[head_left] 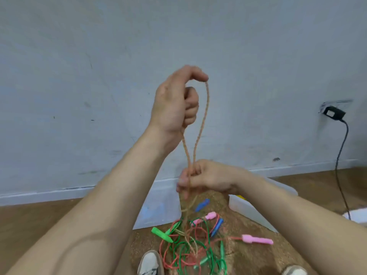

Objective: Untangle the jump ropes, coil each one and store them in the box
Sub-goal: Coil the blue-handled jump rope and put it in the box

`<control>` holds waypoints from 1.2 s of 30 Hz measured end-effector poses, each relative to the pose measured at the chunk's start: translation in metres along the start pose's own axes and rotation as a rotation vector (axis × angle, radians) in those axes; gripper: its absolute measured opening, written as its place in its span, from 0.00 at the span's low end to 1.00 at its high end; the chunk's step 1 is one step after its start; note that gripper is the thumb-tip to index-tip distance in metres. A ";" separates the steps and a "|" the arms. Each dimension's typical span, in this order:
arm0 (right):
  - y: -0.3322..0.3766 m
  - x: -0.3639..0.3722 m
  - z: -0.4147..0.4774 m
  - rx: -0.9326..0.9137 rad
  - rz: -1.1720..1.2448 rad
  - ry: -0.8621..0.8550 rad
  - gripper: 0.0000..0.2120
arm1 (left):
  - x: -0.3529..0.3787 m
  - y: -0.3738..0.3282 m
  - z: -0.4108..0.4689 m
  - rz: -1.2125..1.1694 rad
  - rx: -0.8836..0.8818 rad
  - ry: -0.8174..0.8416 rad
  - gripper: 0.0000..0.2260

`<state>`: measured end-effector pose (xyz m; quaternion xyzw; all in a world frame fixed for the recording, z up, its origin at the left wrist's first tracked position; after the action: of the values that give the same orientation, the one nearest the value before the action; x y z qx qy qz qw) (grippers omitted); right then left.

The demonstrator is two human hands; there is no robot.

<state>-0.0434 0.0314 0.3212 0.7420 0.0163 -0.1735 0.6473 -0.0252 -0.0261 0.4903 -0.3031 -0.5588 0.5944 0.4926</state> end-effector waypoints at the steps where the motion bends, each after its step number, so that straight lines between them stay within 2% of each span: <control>1: -0.013 0.008 -0.007 0.045 0.031 0.079 0.10 | -0.008 -0.006 0.001 -0.066 0.025 -0.024 0.12; 4: -0.037 0.006 -0.029 0.165 0.044 0.163 0.15 | -0.044 -0.014 0.008 -0.212 0.070 -0.133 0.11; 6: -0.038 -0.012 -0.034 0.201 0.018 0.065 0.17 | -0.074 -0.003 0.013 -0.101 0.096 -0.282 0.09; 7: -0.034 -0.027 -0.034 0.201 0.044 -0.060 0.17 | -0.089 0.007 0.015 0.063 0.087 -0.371 0.09; 9: -0.025 -0.057 -0.035 0.164 0.135 -0.346 0.16 | -0.113 0.040 0.020 0.602 -0.056 -0.483 0.09; 10: -0.020 -0.069 -0.037 0.133 0.164 -0.452 0.16 | -0.121 0.064 0.022 0.955 -0.206 -0.448 0.10; 11: -0.017 -0.078 -0.038 0.110 0.169 -0.514 0.16 | -0.126 0.090 0.022 1.311 -0.377 -0.340 0.11; 12: -0.015 -0.084 -0.039 0.096 0.155 -0.531 0.15 | -0.124 0.111 0.019 1.579 -0.495 -0.198 0.14; 13: -0.014 -0.086 -0.037 0.092 0.119 -0.513 0.14 | -0.116 0.122 0.017 1.681 -0.501 -0.095 0.18; 14: -0.011 -0.084 -0.035 0.089 0.066 -0.472 0.13 | -0.100 0.124 0.017 1.611 -0.410 -0.033 0.22; 15: -0.009 -0.081 -0.032 0.079 0.012 -0.427 0.11 | -0.078 0.120 0.015 1.434 -0.276 0.023 0.23; 16: -0.005 -0.078 -0.029 0.061 -0.030 -0.388 0.10 | -0.056 0.114 0.013 1.192 -0.158 0.074 0.22; 17: -0.002 -0.075 -0.026 0.038 -0.050 -0.363 0.09 | -0.034 0.111 0.008 0.943 -0.123 0.143 0.20; 19: 0.003 -0.073 -0.024 -0.005 -0.063 -0.343 0.15 | -0.002 0.126 -0.003 0.624 -0.263 0.343 0.15; 20: 0.005 -0.074 -0.024 -0.015 -0.072 -0.331 0.15 | 0.004 0.135 -0.007 0.572 -0.326 0.403 0.14; 23: 0.008 -0.078 -0.026 -0.006 -0.076 -0.340 0.06 | -0.006 0.139 -0.004 0.677 -0.385 0.392 0.15; 27: 0.007 -0.076 -0.021 0.011 -0.018 -0.348 0.07 | -0.016 0.114 0.009 1.037 -0.200 0.312 0.15; 29: 0.002 -0.078 -0.020 0.058 -0.043 -0.391 0.08 | -0.019 0.102 0.009 1.138 -0.083 0.234 0.11; 31: -0.008 -0.089 -0.024 0.144 -0.123 -0.461 0.08 | -0.029 0.083 0.007 1.132 0.059 0.054 0.07; 33: -0.021 -0.099 -0.033 0.249 -0.241 -0.461 0.08 | -0.051 0.053 0.005 0.895 0.214 -0.187 0.04; 36: -0.038 -0.102 -0.046 0.387 -0.337 -0.339 0.09 | -0.115 0.019 -0.004 0.462 0.398 -0.613 0.07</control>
<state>-0.1375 0.1024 0.3184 0.7989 -0.0026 -0.3998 0.4494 0.0117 -0.1289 0.4491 -0.1287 -0.4710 0.8479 0.2065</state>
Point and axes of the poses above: each hand's wrist, its own z-axis towards the middle knuckle, its own x-axis out of the palm, y = z × x, the point moved 7 cm from there along z, towards the middle knuckle, and after that the axes turned 8 degrees about -x, right-handed, at the moved point
